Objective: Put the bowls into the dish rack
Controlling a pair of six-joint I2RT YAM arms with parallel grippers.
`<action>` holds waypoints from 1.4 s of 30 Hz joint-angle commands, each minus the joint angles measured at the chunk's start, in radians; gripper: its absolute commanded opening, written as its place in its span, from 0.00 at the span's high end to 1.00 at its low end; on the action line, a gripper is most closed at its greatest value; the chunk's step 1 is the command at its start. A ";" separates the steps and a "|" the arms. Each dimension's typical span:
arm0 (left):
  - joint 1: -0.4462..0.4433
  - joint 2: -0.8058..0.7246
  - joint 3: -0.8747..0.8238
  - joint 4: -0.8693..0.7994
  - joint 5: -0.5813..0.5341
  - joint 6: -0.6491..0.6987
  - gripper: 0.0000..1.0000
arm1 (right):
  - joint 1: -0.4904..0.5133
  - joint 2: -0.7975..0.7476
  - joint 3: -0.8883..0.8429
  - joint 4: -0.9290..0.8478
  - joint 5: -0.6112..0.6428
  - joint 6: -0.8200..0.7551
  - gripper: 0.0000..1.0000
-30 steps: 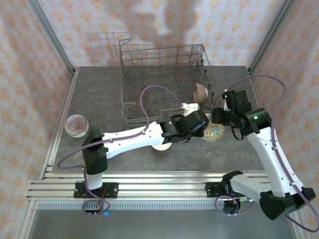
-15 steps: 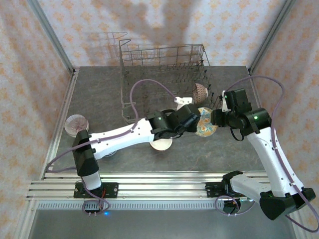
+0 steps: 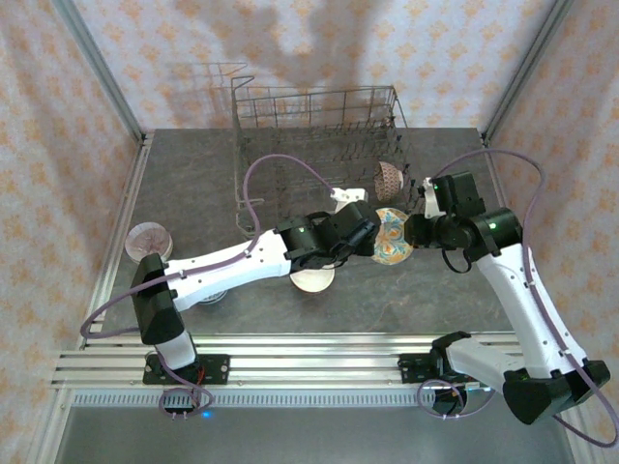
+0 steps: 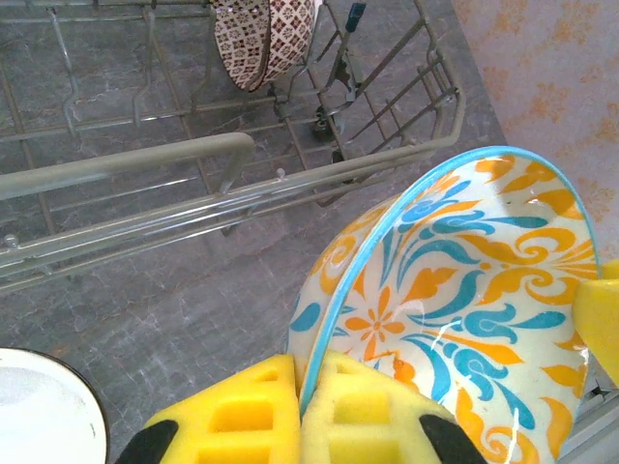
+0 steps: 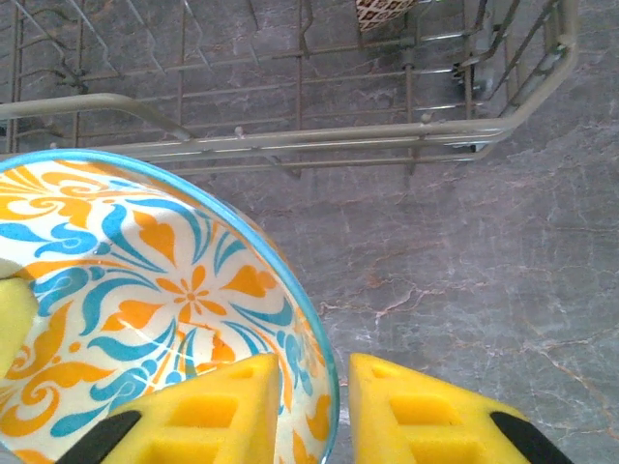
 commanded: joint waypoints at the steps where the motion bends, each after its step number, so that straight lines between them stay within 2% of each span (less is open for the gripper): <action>1: 0.017 -0.079 -0.017 0.086 0.005 0.006 1.00 | -0.003 0.009 -0.020 0.015 -0.026 0.004 0.74; 6: 0.027 -0.097 -0.029 0.091 0.006 0.009 1.00 | -0.004 0.023 -0.019 0.018 -0.010 0.010 0.67; 10: 0.033 -0.105 -0.032 0.096 0.011 0.012 1.00 | -0.004 0.031 -0.013 0.026 -0.019 0.016 0.67; 16: 0.042 -0.094 -0.028 0.118 0.035 0.011 1.00 | -0.004 0.046 -0.011 0.038 -0.081 0.019 0.75; 18: 0.047 -0.088 -0.025 0.119 0.039 0.012 1.00 | -0.003 0.047 -0.008 0.037 -0.086 0.017 0.83; 21: 0.052 -0.082 -0.020 0.117 0.046 0.015 1.00 | -0.004 0.048 0.001 0.032 -0.073 0.017 0.91; 28: 0.060 -0.066 0.013 0.074 0.044 0.036 1.00 | -0.003 0.055 0.052 0.018 -0.023 0.037 1.00; 30: 0.060 -0.062 0.028 0.053 0.038 0.048 0.85 | -0.005 0.067 0.076 0.017 -0.003 0.055 1.00; 33: 0.067 -0.067 0.046 0.030 0.030 0.061 0.51 | -0.003 0.093 0.113 0.011 0.057 0.093 1.00; 34: 0.071 -0.073 0.047 0.026 0.030 0.064 0.44 | -0.004 0.103 0.126 0.010 0.083 0.106 1.00; 38: 0.096 -0.112 0.038 0.009 0.025 0.083 0.37 | -0.004 0.162 0.186 0.018 0.155 0.137 1.00; 42: 0.148 -0.177 0.007 -0.020 0.013 0.107 0.35 | -0.004 0.247 0.265 0.032 0.236 0.165 1.00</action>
